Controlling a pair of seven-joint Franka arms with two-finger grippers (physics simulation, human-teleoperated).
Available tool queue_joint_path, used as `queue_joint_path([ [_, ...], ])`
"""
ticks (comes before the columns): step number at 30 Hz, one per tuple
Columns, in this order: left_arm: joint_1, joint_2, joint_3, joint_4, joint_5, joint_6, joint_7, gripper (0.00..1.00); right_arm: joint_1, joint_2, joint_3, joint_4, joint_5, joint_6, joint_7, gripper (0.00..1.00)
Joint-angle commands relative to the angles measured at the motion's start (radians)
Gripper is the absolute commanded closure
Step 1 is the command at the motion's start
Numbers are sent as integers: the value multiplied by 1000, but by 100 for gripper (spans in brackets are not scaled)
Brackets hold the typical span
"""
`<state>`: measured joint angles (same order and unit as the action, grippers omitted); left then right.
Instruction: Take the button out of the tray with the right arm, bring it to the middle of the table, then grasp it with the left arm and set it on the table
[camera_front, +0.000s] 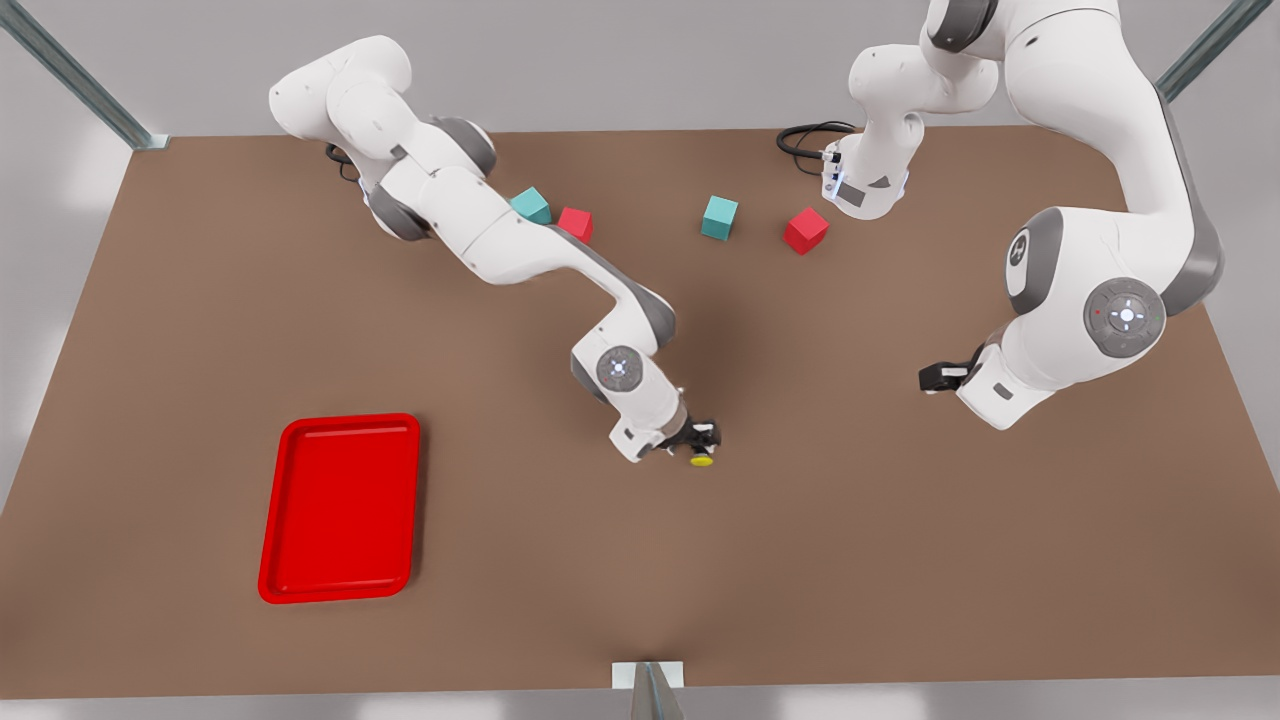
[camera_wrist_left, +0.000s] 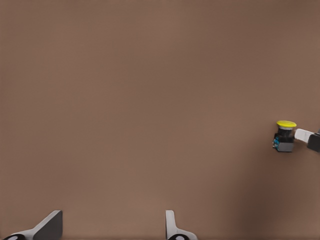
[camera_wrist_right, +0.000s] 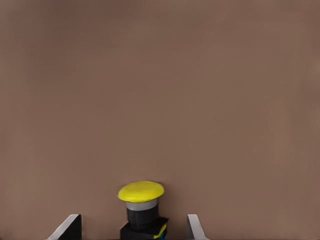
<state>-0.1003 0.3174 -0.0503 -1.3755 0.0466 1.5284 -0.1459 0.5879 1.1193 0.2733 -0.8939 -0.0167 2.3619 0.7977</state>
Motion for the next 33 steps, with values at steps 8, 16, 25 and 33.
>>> queue_joint_path([
  [8,-231,190,-10,124,-7,121,-222,0,-757,-662,138,-419,-28,-805,-449,0],
  [16,-395,318,-6,127,-2,346,-805,0,-708,-912,-66,-470,-83,-921,-745,0],
  [25,-475,405,-13,139,-14,406,-724,0,-611,-843,-132,-372,-52,-922,-830,0],
  [33,-487,523,-13,131,-4,549,-506,0,-606,-842,-124,-370,-55,-885,-819,0],
])
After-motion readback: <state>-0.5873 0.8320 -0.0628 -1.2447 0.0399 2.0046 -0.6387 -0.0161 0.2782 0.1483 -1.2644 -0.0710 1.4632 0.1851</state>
